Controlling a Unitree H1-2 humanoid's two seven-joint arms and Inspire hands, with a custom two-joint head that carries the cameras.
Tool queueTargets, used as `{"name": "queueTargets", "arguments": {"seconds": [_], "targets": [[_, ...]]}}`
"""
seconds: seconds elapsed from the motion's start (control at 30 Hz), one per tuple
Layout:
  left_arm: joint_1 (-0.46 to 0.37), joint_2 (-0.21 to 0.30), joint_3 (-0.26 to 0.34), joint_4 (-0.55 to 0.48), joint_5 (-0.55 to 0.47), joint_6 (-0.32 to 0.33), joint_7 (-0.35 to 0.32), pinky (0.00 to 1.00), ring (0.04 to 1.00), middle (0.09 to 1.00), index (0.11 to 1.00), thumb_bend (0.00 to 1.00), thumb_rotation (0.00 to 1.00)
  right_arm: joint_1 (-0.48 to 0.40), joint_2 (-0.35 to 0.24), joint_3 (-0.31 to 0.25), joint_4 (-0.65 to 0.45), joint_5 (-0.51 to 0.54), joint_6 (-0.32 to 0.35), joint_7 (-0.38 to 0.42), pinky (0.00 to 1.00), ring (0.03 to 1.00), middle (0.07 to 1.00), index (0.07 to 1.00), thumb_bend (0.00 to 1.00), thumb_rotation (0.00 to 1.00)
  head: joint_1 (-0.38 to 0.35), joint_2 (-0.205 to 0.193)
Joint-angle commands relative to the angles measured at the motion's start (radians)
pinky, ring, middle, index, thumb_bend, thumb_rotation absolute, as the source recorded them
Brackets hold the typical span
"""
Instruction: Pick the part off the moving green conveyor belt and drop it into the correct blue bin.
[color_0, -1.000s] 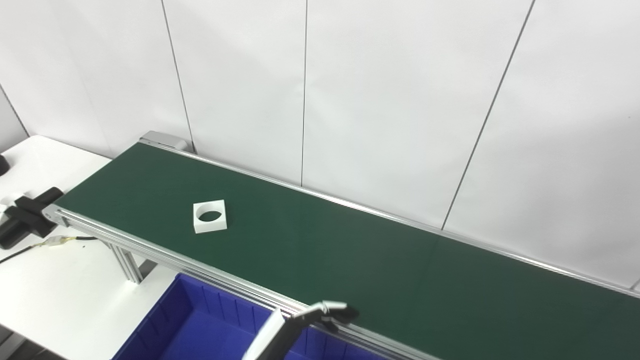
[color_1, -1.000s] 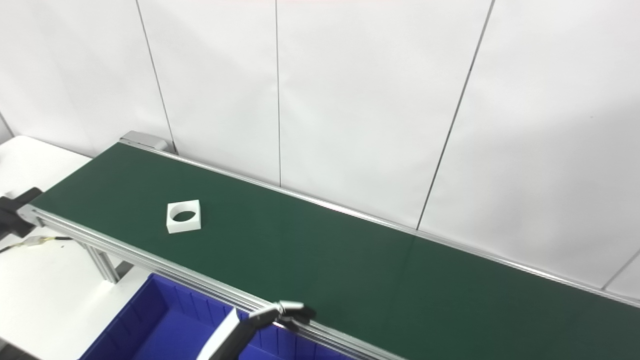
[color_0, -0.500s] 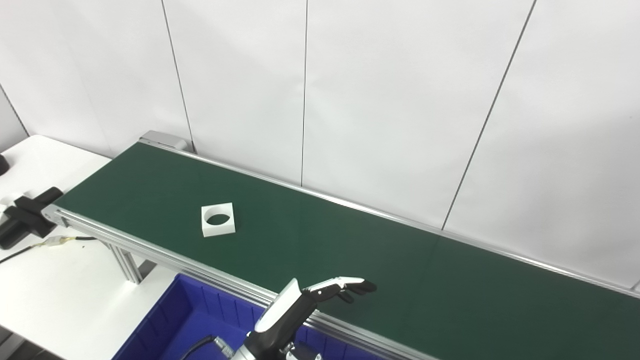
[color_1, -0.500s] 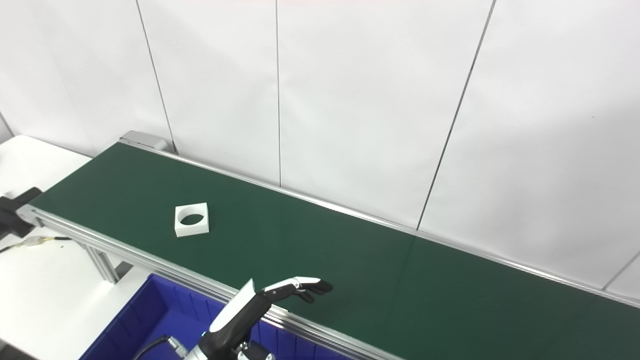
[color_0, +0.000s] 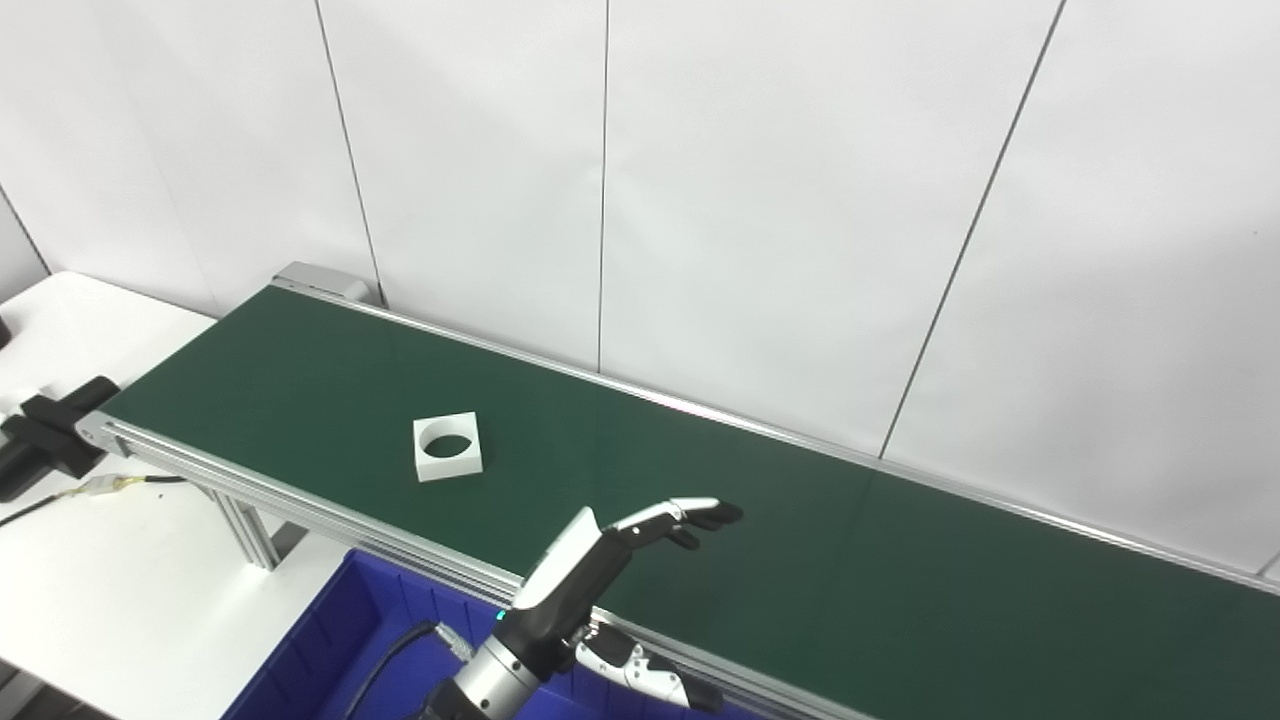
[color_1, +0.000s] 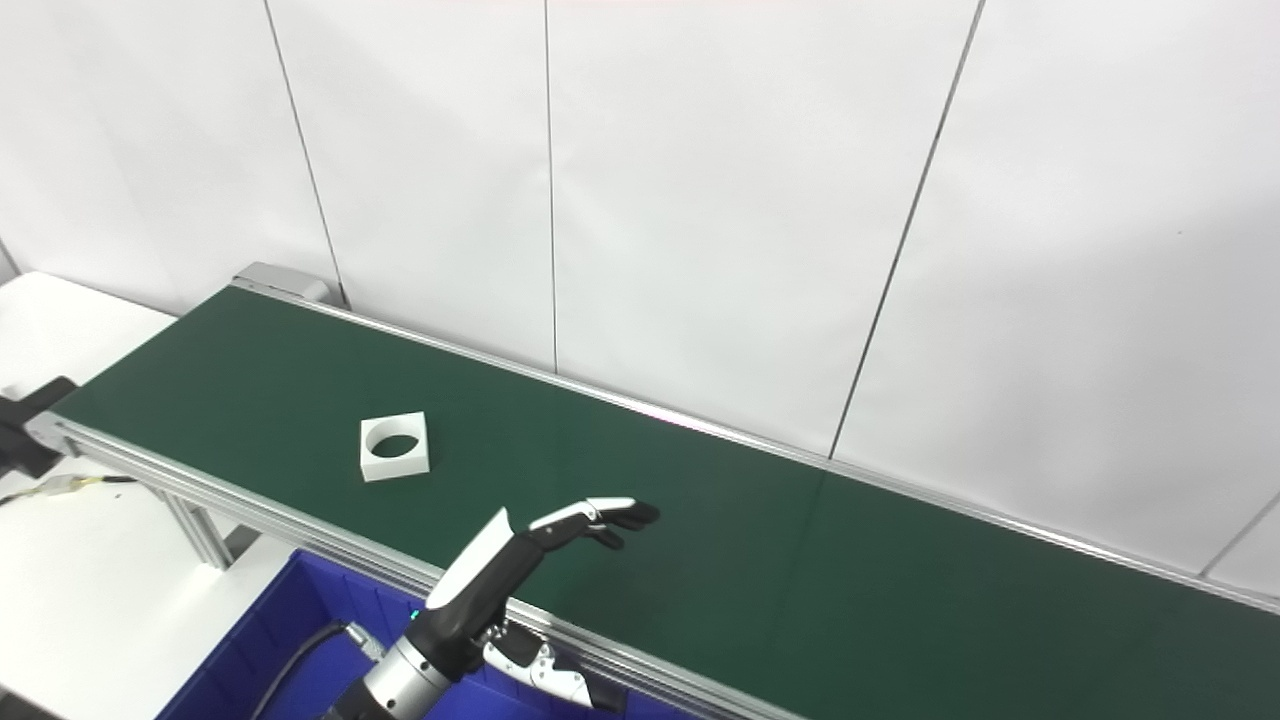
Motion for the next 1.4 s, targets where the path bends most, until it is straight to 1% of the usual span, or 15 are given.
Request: {"name": "queueTargets", "arguments": {"seconds": [0.0, 0.13, 0.2, 0.3, 0.37, 0.5, 0.63, 0.73, 0.93, 0.97, 1.0, 1.07, 1.13, 1.23, 1.37], "targets": [[-0.029, 0.008, 0.018, -0.029, 0.014, -0.01, -0.004, 0.74, 0.818, 0.841, 0.839, 0.95, 0.34, -0.016, 0.005, -0.001, -0.015, 0.007, -0.013, -0.01, 0.71, 0.803, 0.832, 0.874, 0.97, 0.2, 0.0, 0.001], [-0.039, 0.031, 0.055, -0.081, 0.064, 0.056, -0.028, 0.79, 0.851, 0.87, 0.865, 0.92, 0.39, -0.022, 0.007, 0.001, -0.004, -0.009, -0.024, -0.019, 0.7, 0.793, 0.823, 0.87, 0.97, 0.21, -0.004, -0.003], [-0.043, 0.035, 0.07, -0.1, 0.094, 0.082, -0.034, 0.79, 0.855, 0.875, 0.868, 0.9, 0.4, -0.021, 0.008, 0.0, -0.003, -0.015, -0.026, -0.023, 0.69, 0.788, 0.819, 0.867, 0.97, 0.22, -0.006, -0.003], [-0.05, 0.04, 0.088, -0.115, 0.128, 0.107, -0.039, 0.8, 0.861, 0.883, 0.871, 0.85, 0.4, -0.019, 0.008, 0.0, -0.004, -0.014, -0.025, -0.022, 0.69, 0.786, 0.817, 0.866, 0.97, 0.22, -0.006, -0.003], [-0.053, 0.046, 0.097, -0.132, 0.142, 0.139, -0.051, 0.8, 0.867, 0.891, 0.881, 0.83, 0.37, -0.019, 0.008, 0.0, -0.006, -0.017, -0.024, -0.023, 0.69, 0.786, 0.816, 0.866, 0.97, 0.22, -0.013, 0.0], [-0.06, 0.067, 0.114, -0.161, 0.163, 0.191, -0.072, 0.81, 0.878, 0.903, 0.895, 0.82, 0.39, -0.025, 0.011, 0.002, 0.015, -0.002, -0.046, -0.022, 0.69, 0.786, 0.818, 0.865, 0.96, 0.2, -0.056, 0.005], [-0.063, 0.083, 0.127, -0.165, 0.15, 0.19, -0.08, 0.81, 0.878, 0.905, 0.894, 0.78, 0.34, -0.029, 0.017, 0.004, 0.02, -0.014, -0.044, -0.03, 0.69, 0.782, 0.815, 0.86, 0.97, 0.21, -0.094, 0.008], [-0.063, 0.09, 0.136, -0.17, 0.146, 0.2, -0.085, 0.81, 0.873, 0.899, 0.887, 0.78, 0.31, -0.031, 0.021, 0.004, 0.024, -0.019, -0.047, -0.037, 0.67, 0.769, 0.803, 0.852, 0.97, 0.22, -0.102, 0.011], [-0.066, 0.094, 0.148, -0.17, 0.146, 0.204, -0.087, 0.78, 0.853, 0.881, 0.88, 0.77, 0.28, -0.036, 0.024, 0.009, 0.034, -0.017, -0.061, -0.05, 0.66, 0.762, 0.8, 0.848, 0.97, 0.23, -0.131, 0.012], [-0.066, 0.094, 0.15, -0.171, 0.144, 0.204, -0.088, 0.78, 0.852, 0.881, 0.879, 0.77, 0.28, -0.037, 0.025, 0.01, 0.036, -0.015, -0.061, -0.049, 0.66, 0.761, 0.799, 0.848, 0.97, 0.23, -0.154, 0.013], [-0.065, 0.095, 0.151, -0.171, 0.143, 0.205, -0.09, 0.78, 0.852, 0.88, 0.875, 0.77, 0.27, -0.037, 0.025, 0.011, 0.037, -0.013, -0.062, -0.049, 0.66, 0.764, 0.802, 0.849, 0.97, 0.23, -0.154, 0.013], [-0.061, 0.1, 0.157, -0.177, 0.145, 0.213, -0.094, 0.78, 0.852, 0.881, 0.875, 0.76, 0.27, -0.037, 0.028, 0.015, 0.03, -0.011, -0.047, -0.043, 0.66, 0.767, 0.806, 0.849, 0.97, 0.24, -0.197, 0.017], [-0.058, 0.108, 0.164, -0.175, 0.143, 0.21, -0.096, 0.79, 0.858, 0.886, 0.881, 0.76, 0.28, -0.036, 0.031, 0.019, 0.025, -0.011, -0.039, -0.041, 0.67, 0.771, 0.809, 0.849, 0.97, 0.24, -0.216, 0.021], [-0.069, 0.124, 0.172, -0.148, 0.133, 0.174, -0.088, 0.79, 0.857, 0.882, 0.881, 0.76, 0.26, -0.037, 0.034, 0.022, 0.027, -0.024, -0.055, -0.055, 0.67, 0.765, 0.802, 0.84, 0.97, 0.22, -0.221, 0.023], [-0.087, 0.141, 0.184, -0.119, 0.145, 0.181, -0.086, 0.79, 0.856, 0.879, 0.884, 0.77, 0.28, -0.035, 0.038, 0.022, 0.026, -0.026, -0.058, -0.066, 0.67, 0.759, 0.797, 0.832, 0.97, 0.19, -0.207, 0.027]]}}
